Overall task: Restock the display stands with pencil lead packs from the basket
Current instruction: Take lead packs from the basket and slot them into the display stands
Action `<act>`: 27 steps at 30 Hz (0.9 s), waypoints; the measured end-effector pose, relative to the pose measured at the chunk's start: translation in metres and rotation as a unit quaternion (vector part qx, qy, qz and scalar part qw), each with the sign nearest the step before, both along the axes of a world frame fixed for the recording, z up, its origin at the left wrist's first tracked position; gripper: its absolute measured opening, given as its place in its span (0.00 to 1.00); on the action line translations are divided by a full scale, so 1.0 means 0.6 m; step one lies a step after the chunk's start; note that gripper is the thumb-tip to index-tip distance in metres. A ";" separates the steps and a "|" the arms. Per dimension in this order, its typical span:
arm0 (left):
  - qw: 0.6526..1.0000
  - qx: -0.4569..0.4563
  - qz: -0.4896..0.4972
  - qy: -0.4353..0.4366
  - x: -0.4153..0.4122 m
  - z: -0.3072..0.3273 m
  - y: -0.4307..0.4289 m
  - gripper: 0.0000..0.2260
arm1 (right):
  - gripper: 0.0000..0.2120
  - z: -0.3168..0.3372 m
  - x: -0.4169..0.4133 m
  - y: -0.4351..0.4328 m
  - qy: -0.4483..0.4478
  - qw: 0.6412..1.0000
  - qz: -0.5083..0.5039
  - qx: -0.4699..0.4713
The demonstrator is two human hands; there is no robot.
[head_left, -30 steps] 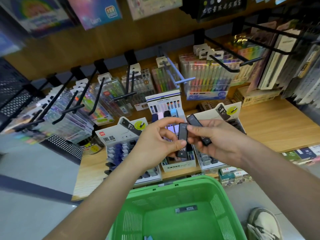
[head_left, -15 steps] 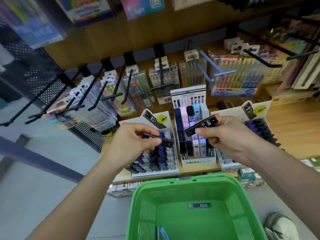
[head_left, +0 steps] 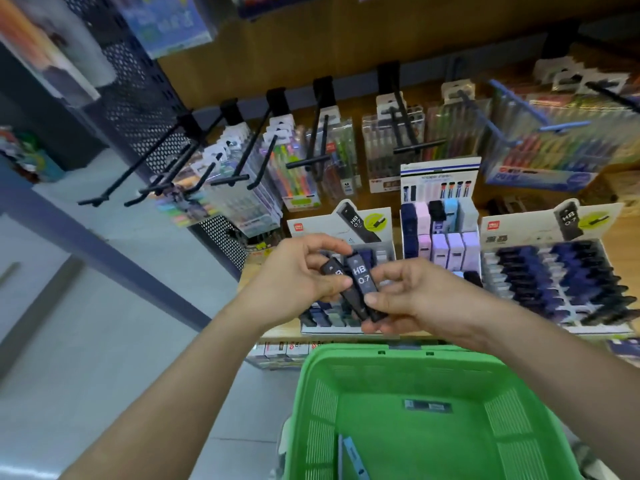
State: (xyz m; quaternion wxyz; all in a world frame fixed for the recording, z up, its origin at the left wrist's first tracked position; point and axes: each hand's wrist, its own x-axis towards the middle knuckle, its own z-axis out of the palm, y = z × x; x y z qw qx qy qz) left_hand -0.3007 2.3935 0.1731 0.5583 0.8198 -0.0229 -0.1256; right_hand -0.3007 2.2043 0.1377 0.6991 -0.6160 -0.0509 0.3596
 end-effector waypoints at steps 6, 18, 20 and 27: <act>0.998 -0.058 0.008 0.030 -0.013 0.004 0.016 0.08 | 0.07 -0.005 -0.007 0.025 0.008 1.000 -0.019 0.007; 0.997 -0.052 0.059 0.003 -0.011 0.009 0.032 0.02 | 0.11 0.013 0.014 0.005 -0.085 0.994 0.000 -0.063; 0.994 -0.074 0.083 -0.003 -0.008 0.009 0.030 0.03 | 0.07 0.018 0.021 -0.024 -0.104 0.989 -0.006 -0.104; 0.997 -0.001 0.075 -0.013 -0.021 -0.021 -0.045 0.07 | 0.04 0.015 0.034 -0.169 -0.148 0.955 -0.104 -0.237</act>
